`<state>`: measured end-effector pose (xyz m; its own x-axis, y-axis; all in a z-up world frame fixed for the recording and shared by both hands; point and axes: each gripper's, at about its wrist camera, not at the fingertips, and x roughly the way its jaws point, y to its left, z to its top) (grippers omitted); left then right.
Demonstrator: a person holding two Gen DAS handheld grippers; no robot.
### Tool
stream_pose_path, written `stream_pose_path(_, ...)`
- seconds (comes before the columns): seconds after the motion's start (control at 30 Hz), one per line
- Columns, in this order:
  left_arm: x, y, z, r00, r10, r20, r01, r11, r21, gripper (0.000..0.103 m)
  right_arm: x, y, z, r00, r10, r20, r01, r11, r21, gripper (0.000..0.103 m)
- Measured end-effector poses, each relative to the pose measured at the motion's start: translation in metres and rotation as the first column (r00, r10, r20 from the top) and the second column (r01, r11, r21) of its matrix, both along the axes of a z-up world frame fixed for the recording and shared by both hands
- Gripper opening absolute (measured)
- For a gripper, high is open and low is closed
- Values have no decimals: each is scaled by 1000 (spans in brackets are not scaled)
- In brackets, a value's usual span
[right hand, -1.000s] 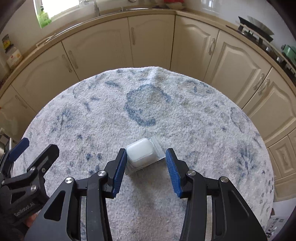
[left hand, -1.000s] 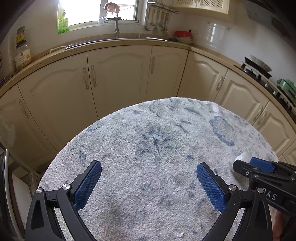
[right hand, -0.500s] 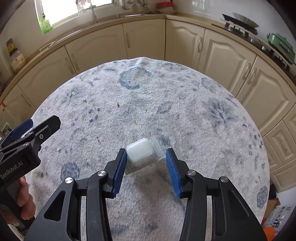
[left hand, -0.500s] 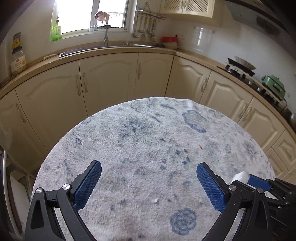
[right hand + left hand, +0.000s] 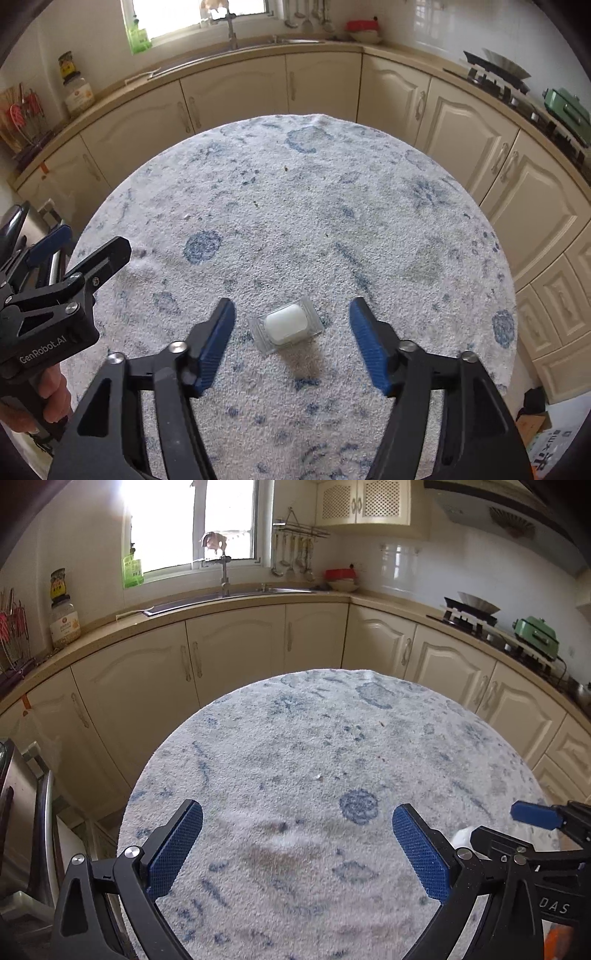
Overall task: Collect trash
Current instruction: 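Close the right tool on the white packaged cube and lift it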
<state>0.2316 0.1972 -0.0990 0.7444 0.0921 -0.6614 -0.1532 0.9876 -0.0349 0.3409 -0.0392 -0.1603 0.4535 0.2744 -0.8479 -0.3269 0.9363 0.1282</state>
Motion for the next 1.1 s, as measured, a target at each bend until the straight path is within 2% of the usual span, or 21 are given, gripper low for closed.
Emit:
stream_pose_path(0.03,-6,-3,2,1000,-1,3,1,1000,8,101,-4,-3,3,1000,-9,17,9,1000,0,86)
stream_pose_path(0.27,-27,-18,7,999,-3,32,1,999,39,102,-14,-31,6,997,-79,3,78,997,11,93)
stream_pose_path(0.4,-23,-30,1,999,-39,1,39,999,22,102,-17,-48,1,993,-117,-6,117,993,-5,95)
stream_pose_path(0.5,-13,-42,-4,994,-103,-31,102,995,-24,102,-17,-62,-5,989,-144,-29,143,990,-8,96)
stream_pose_path(0.67,10,-66,-6,976,-200,-83,193,977,-86,102,-13,-87,-16,980,-191,-53,190,982,-26,96)
stream_pose_path(0.83,39,-96,-14,946,-284,-158,280,959,-46,102,-6,-116,-31,962,-243,-121,249,968,33,96)
stream_pose_path(0.93,57,-109,-26,926,-319,-204,315,948,-55,101,-3,-130,-38,951,-269,-150,279,959,50,96)
stream_pose_path(1.0,68,-111,-36,919,-330,-214,327,944,-53,81,0,-138,-42,944,-293,-154,302,953,35,96)
stream_pose_path(1.03,72,-112,-41,911,-339,-234,336,940,-54,58,2,-142,-44,940,-303,-157,311,950,29,96)
stream_pose_path(1.07,72,-111,-41,921,-340,-191,339,940,-39,42,3,-145,-47,937,-310,-164,319,947,30,96)
stream_pose_path(1.1,72,-112,-41,915,-357,-190,355,934,-44,28,4,-148,-49,934,-314,-172,324,945,36,96)
